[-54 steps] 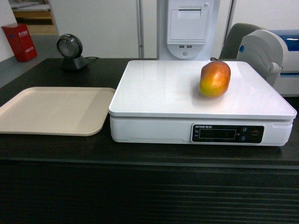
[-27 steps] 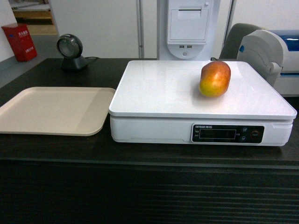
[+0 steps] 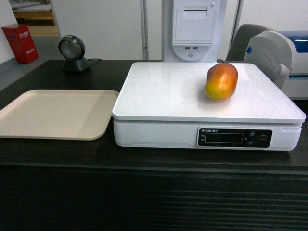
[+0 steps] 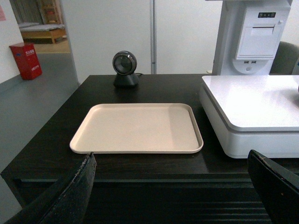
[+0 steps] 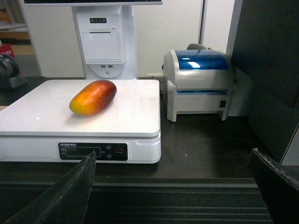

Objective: Place dark red mango on scale at checkout

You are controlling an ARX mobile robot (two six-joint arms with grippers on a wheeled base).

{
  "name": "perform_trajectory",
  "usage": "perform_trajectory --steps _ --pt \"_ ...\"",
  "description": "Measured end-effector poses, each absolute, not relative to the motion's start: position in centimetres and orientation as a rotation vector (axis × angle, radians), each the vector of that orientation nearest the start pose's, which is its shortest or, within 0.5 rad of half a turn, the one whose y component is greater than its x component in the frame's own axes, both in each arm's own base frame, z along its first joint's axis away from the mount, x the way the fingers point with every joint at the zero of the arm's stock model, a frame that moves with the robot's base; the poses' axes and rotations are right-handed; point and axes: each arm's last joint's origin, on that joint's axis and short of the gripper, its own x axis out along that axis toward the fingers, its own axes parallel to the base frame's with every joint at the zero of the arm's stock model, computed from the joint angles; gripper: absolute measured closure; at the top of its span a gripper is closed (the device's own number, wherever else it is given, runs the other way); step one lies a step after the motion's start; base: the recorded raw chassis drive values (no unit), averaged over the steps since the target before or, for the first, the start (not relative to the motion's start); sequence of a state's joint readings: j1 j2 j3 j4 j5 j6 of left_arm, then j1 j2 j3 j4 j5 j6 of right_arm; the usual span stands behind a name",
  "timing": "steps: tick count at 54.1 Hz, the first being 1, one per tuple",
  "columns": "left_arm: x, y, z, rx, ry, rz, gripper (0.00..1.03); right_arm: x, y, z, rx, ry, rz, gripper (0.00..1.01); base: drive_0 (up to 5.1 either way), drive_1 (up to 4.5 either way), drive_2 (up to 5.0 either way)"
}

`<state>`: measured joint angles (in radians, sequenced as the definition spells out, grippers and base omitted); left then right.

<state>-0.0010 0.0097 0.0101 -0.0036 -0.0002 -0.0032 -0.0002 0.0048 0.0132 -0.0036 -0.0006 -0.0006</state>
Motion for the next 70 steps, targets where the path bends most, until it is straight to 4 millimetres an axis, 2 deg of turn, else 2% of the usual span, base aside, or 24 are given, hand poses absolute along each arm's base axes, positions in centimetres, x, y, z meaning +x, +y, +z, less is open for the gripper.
perform_trajectory --steps 70 --pt "9.77 -0.01 16.60 -0.001 0.002 0.000 0.05 9.72 0.00 16.73 -0.002 -0.005 0.000 0.03 0.0 0.00 0.0"
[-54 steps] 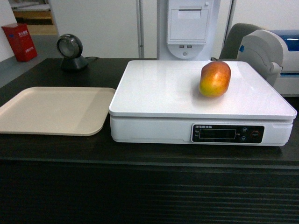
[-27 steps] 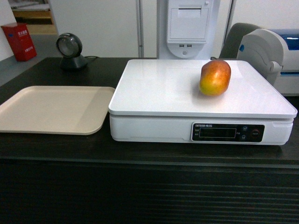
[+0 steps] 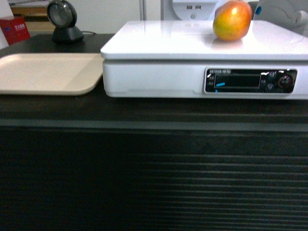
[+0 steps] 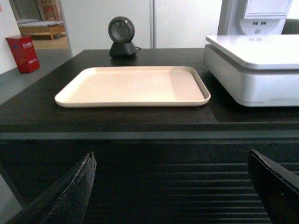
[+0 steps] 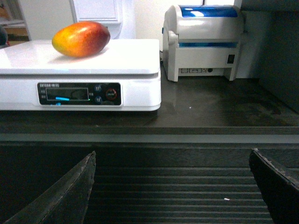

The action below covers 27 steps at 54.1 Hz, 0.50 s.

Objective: Place dark red mango on scale at checkout

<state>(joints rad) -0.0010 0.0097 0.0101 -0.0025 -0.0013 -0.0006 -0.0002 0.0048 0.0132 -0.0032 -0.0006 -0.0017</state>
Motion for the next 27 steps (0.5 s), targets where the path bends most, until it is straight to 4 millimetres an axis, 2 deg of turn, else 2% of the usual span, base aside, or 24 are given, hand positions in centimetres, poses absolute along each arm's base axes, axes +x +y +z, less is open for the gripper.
perform_trajectory --steps 27 --pt "9.77 -0.01 16.59 0.000 0.003 0.000 0.05 9.72 0.00 16.73 -0.001 -0.006 0.000 0.03 0.0 0.00 0.0"
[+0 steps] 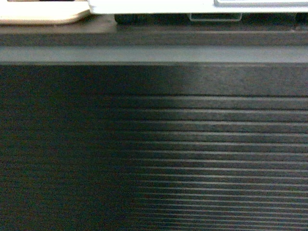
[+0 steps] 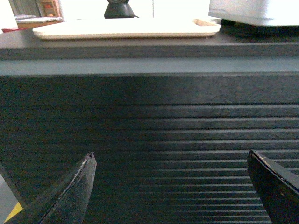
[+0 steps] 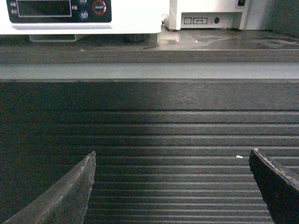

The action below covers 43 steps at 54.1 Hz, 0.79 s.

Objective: Place dark red mango on scale at checkout

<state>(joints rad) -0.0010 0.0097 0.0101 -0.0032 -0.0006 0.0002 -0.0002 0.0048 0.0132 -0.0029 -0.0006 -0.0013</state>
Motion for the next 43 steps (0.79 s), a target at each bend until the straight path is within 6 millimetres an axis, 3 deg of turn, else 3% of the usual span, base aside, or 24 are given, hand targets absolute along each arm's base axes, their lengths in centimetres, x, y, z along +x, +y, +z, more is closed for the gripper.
perform_trajectory --steps 43 --pt "9.77 -0.01 16.60 0.000 0.002 0.000 0.05 9.72 0.00 16.72 0.000 -0.004 0.000 0.03 0.0 0.00 0.0"
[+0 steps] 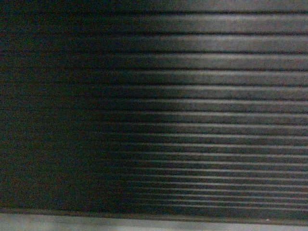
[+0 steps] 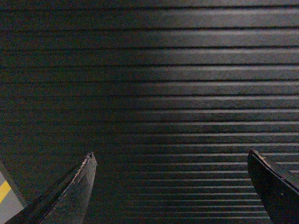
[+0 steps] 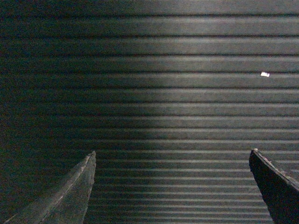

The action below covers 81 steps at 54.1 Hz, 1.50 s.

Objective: Place dark red mango on scale at checkout

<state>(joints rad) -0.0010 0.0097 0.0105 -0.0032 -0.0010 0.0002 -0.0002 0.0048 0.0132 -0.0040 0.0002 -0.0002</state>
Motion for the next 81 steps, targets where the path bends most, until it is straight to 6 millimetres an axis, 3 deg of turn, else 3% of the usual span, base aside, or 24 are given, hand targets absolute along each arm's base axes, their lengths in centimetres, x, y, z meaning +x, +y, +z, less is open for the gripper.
perform_trajectory --steps 81 --pt "9.77 -0.01 16.58 0.000 0.005 -0.001 0.05 9.72 0.00 16.71 -0.001 -0.003 0.000 0.03 0.0 0.00 0.0"
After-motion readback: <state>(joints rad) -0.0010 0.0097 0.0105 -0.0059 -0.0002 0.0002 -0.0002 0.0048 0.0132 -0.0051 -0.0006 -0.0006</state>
